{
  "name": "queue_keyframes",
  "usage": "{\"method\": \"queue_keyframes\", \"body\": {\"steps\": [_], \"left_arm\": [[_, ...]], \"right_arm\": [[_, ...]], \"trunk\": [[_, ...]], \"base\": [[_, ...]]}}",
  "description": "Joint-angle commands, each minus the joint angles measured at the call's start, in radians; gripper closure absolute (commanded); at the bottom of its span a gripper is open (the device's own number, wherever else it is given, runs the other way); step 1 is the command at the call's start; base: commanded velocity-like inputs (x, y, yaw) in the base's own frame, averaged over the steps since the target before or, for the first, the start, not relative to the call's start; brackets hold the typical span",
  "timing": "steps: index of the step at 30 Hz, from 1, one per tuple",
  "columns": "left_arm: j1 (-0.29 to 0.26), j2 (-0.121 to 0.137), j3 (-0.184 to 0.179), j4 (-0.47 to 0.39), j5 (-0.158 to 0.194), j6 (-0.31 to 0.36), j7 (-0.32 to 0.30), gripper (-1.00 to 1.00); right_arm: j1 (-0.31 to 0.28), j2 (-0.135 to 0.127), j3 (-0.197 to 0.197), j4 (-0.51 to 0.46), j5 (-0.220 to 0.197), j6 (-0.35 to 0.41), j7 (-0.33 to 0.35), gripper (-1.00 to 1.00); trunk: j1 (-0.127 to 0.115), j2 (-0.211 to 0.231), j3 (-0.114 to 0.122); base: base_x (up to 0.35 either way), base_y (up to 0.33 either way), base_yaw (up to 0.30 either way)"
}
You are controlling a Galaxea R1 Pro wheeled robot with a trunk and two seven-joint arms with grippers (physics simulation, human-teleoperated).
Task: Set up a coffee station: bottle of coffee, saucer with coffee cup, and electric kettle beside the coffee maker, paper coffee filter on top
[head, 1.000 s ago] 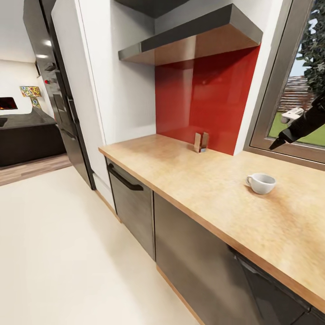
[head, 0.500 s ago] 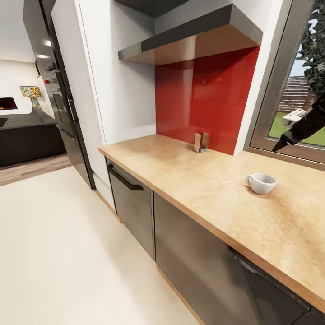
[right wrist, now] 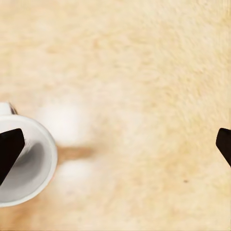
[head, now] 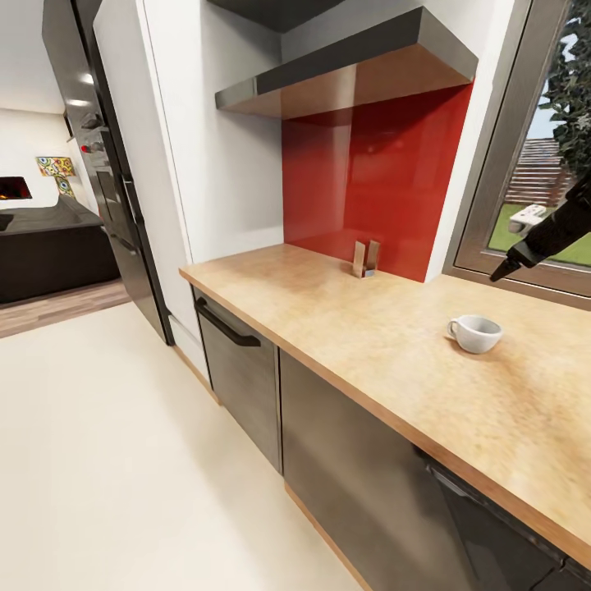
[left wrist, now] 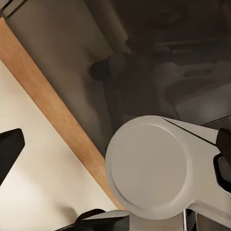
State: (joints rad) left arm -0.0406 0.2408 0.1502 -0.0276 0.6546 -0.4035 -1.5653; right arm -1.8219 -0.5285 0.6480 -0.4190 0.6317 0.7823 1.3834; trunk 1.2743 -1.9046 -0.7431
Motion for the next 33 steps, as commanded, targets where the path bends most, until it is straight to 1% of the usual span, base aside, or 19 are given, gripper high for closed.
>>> {"method": "queue_keyframes", "body": {"steps": [1, 8, 10, 11, 14, 15, 24, 29, 33], "left_arm": [[-0.001, 0.000, 0.008, 0.001, -0.006, -0.008, -0.002, -1.00], [-0.001, 0.000, 0.008, 0.001, -0.006, -0.008, -0.002, -1.00], [-0.001, 0.000, 0.008, 0.001, -0.006, -0.008, -0.002, -1.00], [-0.001, 0.000, 0.008, 0.001, -0.006, -0.008, -0.002, -1.00], [-0.001, 0.000, 0.008, 0.000, -0.006, -0.008, -0.002, -1.00], [-0.001, 0.000, 0.008, 0.000, -0.006, -0.008, -0.002, -1.00], [-0.001, 0.000, 0.008, 0.000, -0.006, -0.008, -0.002, -1.00], [-0.001, 0.000, 0.008, 0.000, -0.006, -0.008, -0.002, -1.00], [-0.001, 0.000, 0.008, 0.000, -0.006, -0.008, -0.002, -1.00]], "right_arm": [[-0.001, -0.001, 0.002, -0.001, 0.006, 0.008, 0.011, -1.00], [-0.001, -0.001, 0.002, 0.013, 0.006, 0.006, 0.015, -1.00], [-0.001, -0.001, 0.002, 0.022, 0.006, -0.002, 0.015, -1.00], [-0.001, -0.001, 0.002, 0.026, 0.006, -0.019, 0.016, -1.00], [-0.001, 0.000, 0.002, 0.040, 0.006, -0.046, 0.016, -1.00], [-0.001, 0.000, 0.002, 0.047, 0.006, -0.053, 0.016, -1.00], [-0.001, 0.001, 0.002, 0.060, 0.005, -0.066, 0.017, -1.00], [-0.001, 0.002, 0.002, 0.062, 0.005, -0.067, 0.017, -1.00], [-0.001, 0.004, 0.002, 0.062, 0.005, -0.067, 0.017, -1.00]], "trunk": [[0.000, 0.000, -0.001], [0.000, 0.000, -0.001], [0.000, 0.000, -0.001], [0.000, 0.000, -0.001], [0.011, -0.021, -0.010], [0.011, -0.021, -0.010], [0.011, -0.021, -0.010], [0.031, -0.056, -0.026], [0.031, -0.056, -0.026]], "base": [[0.000, 0.000, 0.000], [0.000, 0.000, 0.000], [0.000, 0.000, 0.000], [0.000, 0.000, 0.000], [0.000, 0.000, 0.000], [0.000, 0.000, 0.000], [0.000, 0.000, 0.000], [0.000, 0.000, 0.000], [0.000, 0.000, 0.000]]}}
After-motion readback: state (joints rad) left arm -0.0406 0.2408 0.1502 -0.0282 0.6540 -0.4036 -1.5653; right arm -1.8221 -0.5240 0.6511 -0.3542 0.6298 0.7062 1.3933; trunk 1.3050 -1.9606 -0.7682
